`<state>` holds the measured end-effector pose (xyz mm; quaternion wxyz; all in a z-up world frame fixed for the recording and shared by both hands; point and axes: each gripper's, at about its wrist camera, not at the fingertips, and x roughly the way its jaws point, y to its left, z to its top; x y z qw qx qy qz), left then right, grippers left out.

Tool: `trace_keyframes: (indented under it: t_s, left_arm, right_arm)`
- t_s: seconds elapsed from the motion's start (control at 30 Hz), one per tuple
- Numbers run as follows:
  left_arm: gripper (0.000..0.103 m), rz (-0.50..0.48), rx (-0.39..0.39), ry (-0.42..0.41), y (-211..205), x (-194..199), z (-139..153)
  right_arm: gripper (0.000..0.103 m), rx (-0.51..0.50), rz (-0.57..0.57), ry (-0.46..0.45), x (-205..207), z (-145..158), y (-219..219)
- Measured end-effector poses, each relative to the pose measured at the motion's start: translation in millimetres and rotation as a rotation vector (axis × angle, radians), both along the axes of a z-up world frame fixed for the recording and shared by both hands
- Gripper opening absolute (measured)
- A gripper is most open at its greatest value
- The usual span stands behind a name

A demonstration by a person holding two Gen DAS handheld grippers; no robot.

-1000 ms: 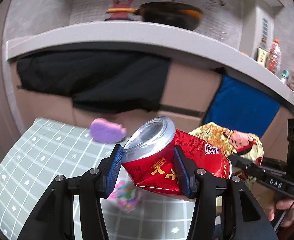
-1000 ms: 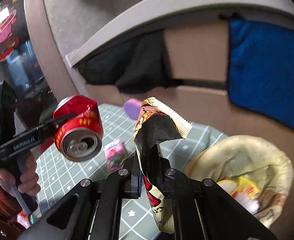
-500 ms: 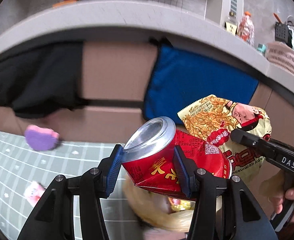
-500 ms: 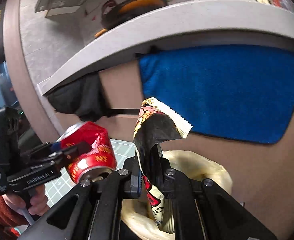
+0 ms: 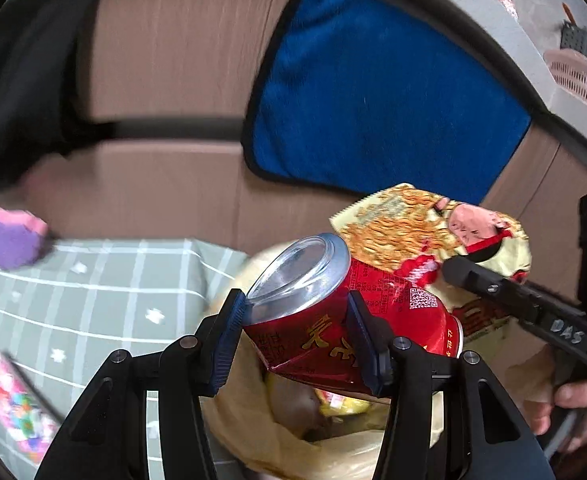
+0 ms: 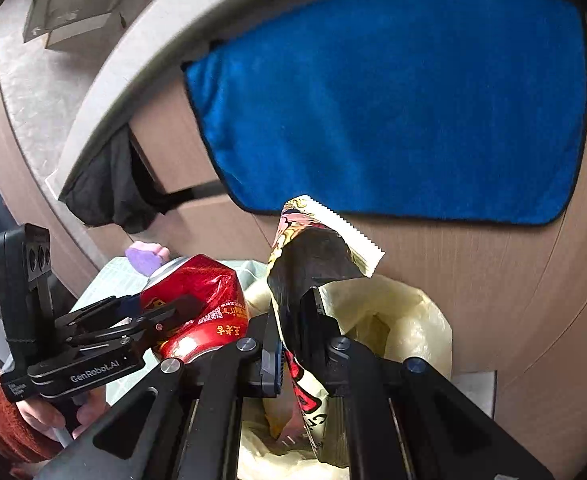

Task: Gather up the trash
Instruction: 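Carry the red can over the bin with the left gripper and open it, then move both open grippers back over the table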

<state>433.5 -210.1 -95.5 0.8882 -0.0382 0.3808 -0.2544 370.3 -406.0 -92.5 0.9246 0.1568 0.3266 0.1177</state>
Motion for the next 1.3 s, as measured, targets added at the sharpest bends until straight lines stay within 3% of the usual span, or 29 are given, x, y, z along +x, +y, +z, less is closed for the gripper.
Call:
trace_keyframes:
  t_s: [0.2,0.43,0.7,0.77,0.83,0.9,1.17,1.3]
  left_arm:
    - [0.052,-0.03,0.008,0.041,2,5,-15]
    - [0.052,0.009,-0.027,0.03,23,-5,-5]
    - [0.052,-0.016,-0.03,0.072,26,-6,-11]
    - [0.053,-0.017,-0.049,0.083,27,-4,-10]
    - [0.055,-0.018,-0.065,0.095,27,-4,-10]
    - [0.056,-0.028,-0.071,0.096,26,-4,-9]
    - [0.057,-0.002,-0.099,0.04,32,-18,9]
    - [0.06,0.013,-0.157,0.027,44,-21,24]
  right_arm:
    - [0.007,0.015,-0.015,0.039,14,-17,0]
    - [0.007,0.014,0.027,0.082,19,-31,15]
    - [0.008,-0.019,0.015,0.175,31,-57,28]
    - [0.015,-0.006,-0.015,0.177,29,-56,23]
    - [0.046,0.009,-0.046,0.156,24,-50,16]
    - [0.056,0.012,-0.081,0.126,18,-42,10]
    - [0.064,0.001,-0.097,0.086,3,-16,5]
    - [0.064,-0.071,-0.115,0.013,-8,6,15]
